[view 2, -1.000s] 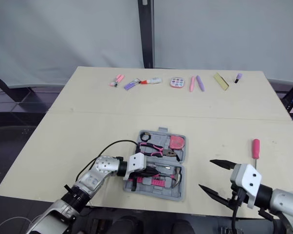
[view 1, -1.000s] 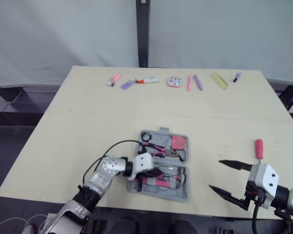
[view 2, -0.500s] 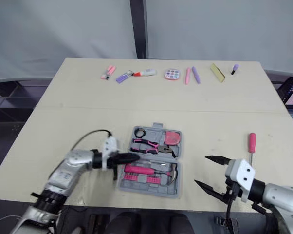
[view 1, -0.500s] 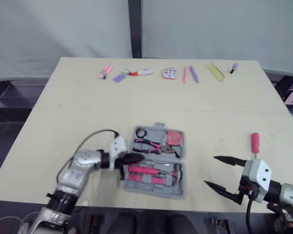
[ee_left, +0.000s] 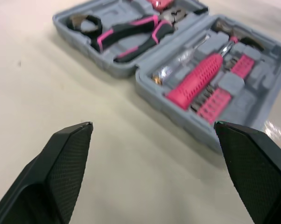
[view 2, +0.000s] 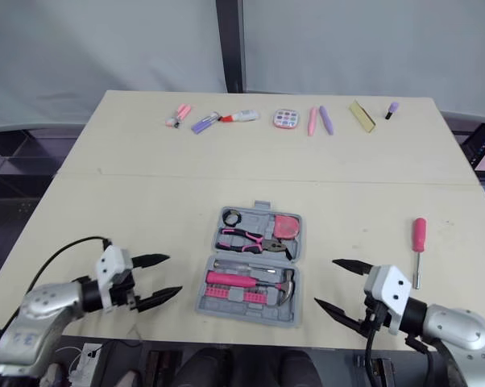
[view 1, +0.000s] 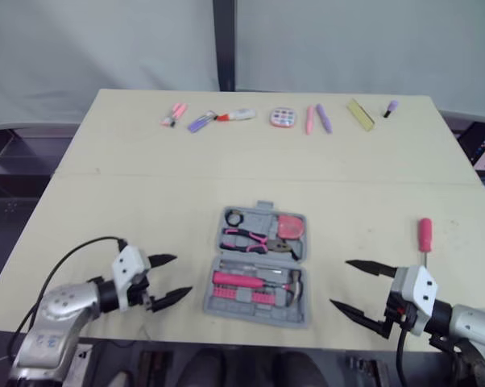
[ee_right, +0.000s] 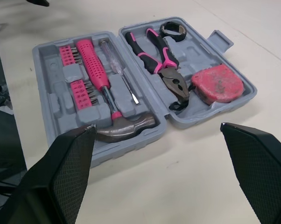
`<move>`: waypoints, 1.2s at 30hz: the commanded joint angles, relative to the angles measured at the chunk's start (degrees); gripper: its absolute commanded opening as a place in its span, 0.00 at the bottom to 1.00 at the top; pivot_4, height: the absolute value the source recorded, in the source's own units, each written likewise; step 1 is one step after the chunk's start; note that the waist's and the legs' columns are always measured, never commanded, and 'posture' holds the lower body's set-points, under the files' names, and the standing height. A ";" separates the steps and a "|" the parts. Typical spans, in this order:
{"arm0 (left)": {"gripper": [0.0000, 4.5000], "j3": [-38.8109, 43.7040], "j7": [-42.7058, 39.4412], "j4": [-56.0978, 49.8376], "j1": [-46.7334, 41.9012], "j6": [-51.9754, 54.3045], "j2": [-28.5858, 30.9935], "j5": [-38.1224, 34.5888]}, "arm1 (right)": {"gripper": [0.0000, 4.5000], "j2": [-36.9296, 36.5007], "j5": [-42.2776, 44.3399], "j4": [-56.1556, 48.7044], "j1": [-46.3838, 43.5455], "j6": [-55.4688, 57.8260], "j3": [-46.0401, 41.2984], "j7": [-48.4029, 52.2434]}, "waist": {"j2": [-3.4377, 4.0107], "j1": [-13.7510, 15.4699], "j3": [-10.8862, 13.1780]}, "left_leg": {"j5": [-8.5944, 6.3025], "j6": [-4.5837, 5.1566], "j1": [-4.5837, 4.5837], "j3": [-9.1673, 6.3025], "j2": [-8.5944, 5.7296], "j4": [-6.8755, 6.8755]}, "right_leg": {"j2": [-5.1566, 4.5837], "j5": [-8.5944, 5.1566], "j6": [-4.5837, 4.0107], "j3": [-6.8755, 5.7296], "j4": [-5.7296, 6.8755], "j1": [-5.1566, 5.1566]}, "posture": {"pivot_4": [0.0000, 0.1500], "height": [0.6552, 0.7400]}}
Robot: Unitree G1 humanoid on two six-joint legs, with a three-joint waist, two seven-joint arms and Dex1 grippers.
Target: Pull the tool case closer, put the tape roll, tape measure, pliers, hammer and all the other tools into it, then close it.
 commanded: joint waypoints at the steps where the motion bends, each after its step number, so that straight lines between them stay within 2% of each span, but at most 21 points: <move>1: 1.00 3.75 -0.88 -3.36 4.63 -2.82 0.93 -1.59 | 1.00 0.64 0.37 -1.30 0.38 -1.15 0.03 -0.68 | 0.00 -0.02 0.00 | 0.00 0.00 0.00 0.00 0.01 0.00 | 0.00 0.00 0.00 0.01 -0.02 0.00 | 1.00 1.00; 11: 1.00 3.43 -0.86 -3.32 4.22 -3.66 1.32 -1.90 | 1.00 0.35 0.53 -0.82 0.22 -1.29 0.51 -0.43 | 0.02 0.02 0.02 | 0.00 0.00 0.00 0.00 -0.01 -0.05 | 0.00 0.00 -0.01 -0.02 -0.05 0.01 | 1.00 1.00; 14: 1.00 3.36 -1.79 -5.73 2.85 -1.53 2.11 -4.15 | 1.00 0.33 1.09 -0.98 0.06 -0.06 -0.01 -1.09 | 0.01 -0.05 0.02 | 0.00 0.00 0.00 0.00 0.01 -0.04 | 0.03 0.00 -0.01 -0.04 -0.05 0.01 | 1.00 1.00; 17: 1.00 3.69 -4.35 -11.58 2.00 1.72 4.13 -8.94 | 1.00 1.52 3.18 -2.45 0.50 4.45 -1.93 -4.86 | 0.00 -0.08 0.02 | 0.00 0.00 -0.01 0.00 0.02 -0.03 | 0.02 0.00 -0.01 -0.02 -0.02 0.01 | 1.00 1.00; 19: 1.00 3.18 -7.02 -13.30 2.58 3.02 6.44 -10.17 | 1.00 3.35 4.80 -5.60 2.10 7.81 -2.75 -8.77 | 0.02 -0.08 0.02 | 0.00 -0.01 -0.01 0.00 0.03 -0.05 | 0.00 0.00 -0.01 -0.01 -0.02 0.01 | 1.00 1.00; 23: 1.00 1.30 -7.27 -15.30 1.06 4.68 7.05 -11.62 | 1.00 6.14 6.31 -7.96 1.05 11.82 -4.50 -14.65 | 0.15 -0.22 0.08 | 0.01 -0.02 0.01 0.01 0.04 -0.09 | 0.05 -0.01 -0.02 -0.01 -0.02 0.01 | 1.00 1.00; 36: 1.00 -4.02 -10.83 -10.37 -5.89 -1.87 6.01 -8.59 | 1.00 12.50 6.01 -12.20 -0.31 19.29 -6.96 -29.68 | 0.16 -0.16 0.08 | 0.03 -0.03 0.00 0.03 -0.04 -0.10 | 0.14 -0.01 -0.02 0.02 0.14 -0.12 | 1.00 1.00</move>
